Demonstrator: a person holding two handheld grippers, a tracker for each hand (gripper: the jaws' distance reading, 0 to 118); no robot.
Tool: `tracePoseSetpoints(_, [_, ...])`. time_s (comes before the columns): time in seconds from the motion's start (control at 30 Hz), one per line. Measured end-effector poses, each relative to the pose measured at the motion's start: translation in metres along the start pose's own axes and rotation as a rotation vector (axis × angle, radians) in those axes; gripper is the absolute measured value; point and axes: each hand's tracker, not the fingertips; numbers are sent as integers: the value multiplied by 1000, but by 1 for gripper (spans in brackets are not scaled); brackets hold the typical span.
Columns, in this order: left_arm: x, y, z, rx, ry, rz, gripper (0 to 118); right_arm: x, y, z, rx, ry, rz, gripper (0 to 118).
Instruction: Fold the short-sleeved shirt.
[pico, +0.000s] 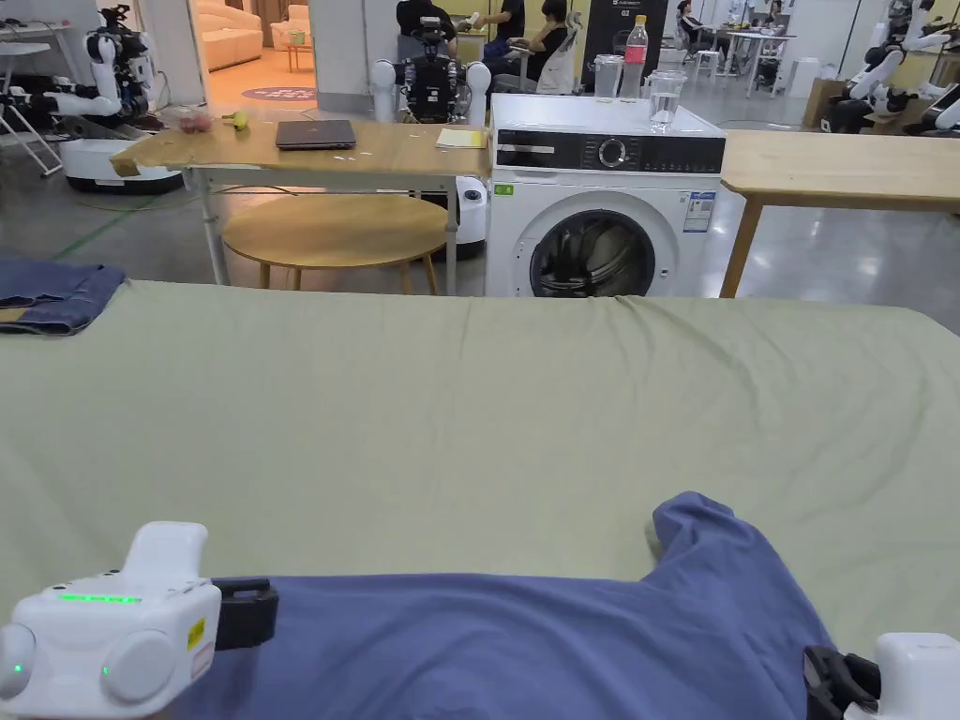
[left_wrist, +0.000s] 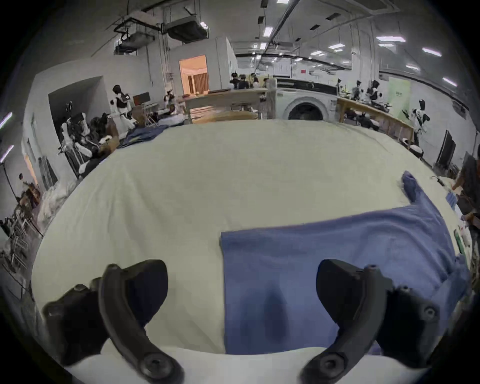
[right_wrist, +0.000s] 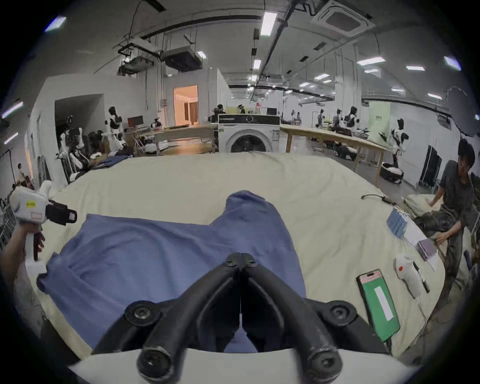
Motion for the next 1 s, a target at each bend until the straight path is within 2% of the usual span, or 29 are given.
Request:
tracePoseSetpoints(0.1, [-7,14,-46,-50,17,2,113,14,7,-26,-36,-9,1,0])
tracePoseSetpoints(0.17, [10,18,-51,-94,36,-11,113,25,14,-49,-67,-30,4,0])
tracePoseSetpoints(0.2, [12,16,-59,-133,39,-27,108,30,15,-63,-87,-36,9,0])
tracePoseSetpoints(0.23, [17,14,-64,-176,36,-47,92,36,20,-79,-129,-51,8,0])
tracePoseSetpoints(0.27, [28,12,-50,-182,2,-57,81,40,25,-93,-157,-56,4,10])
tracePoseSetpoints(0.3, [33,12,-39,-135,-1,-49,69,45,29,-108,-178,-50,1,36])
tracePoseSetpoints(0.4, [47,13,-10,-99,-11,-121,45,58,35,-158,-262,-35,-17,70])
tracePoseSetpoints(0.43, [51,12,-3,-78,-10,-135,8,61,36,-170,-285,-22,-23,104])
tracePoseSetpoints(0.47, [54,13,5,-76,-13,-136,1,63,36,-182,-312,-23,-25,113])
tracePoseSetpoints(0.53, [54,16,14,-66,-26,-138,1,67,33,-201,-377,-75,-22,113])
tracePoseSetpoints(0.6, [56,19,22,-56,-20,-139,1,70,25,-206,-426,-44,-67,109])
tracePoseSetpoints(0.63, [56,20,26,-55,-24,-133,1,71,22,-204,-425,-29,-106,78])
tracePoseSetpoints(0.67, [50,22,23,-56,-30,-125,1,71,21,-196,-370,-58,-113,43])
tracePoseSetpoints(0.7, [51,22,26,-55,-28,-126,1,71,22,-189,-344,-27,-131,24])
tracePoseSetpoints(0.73, [52,22,30,-52,-25,-127,1,72,20,-182,-349,19,-175,0])
tracePoseSetpoints(0.87, [46,23,61,-7,-33,-117,1,71,30,-140,-245,2,-105,0])
tracePoseSetpoints(0.93, [38,21,89,42,-51,-105,1,77,41,-101,-179,39,-107,0])
tracePoseSetpoints(1.0, [33,15,128,98,-68,-96,1,76,45,-52,-101,45,-76,0])
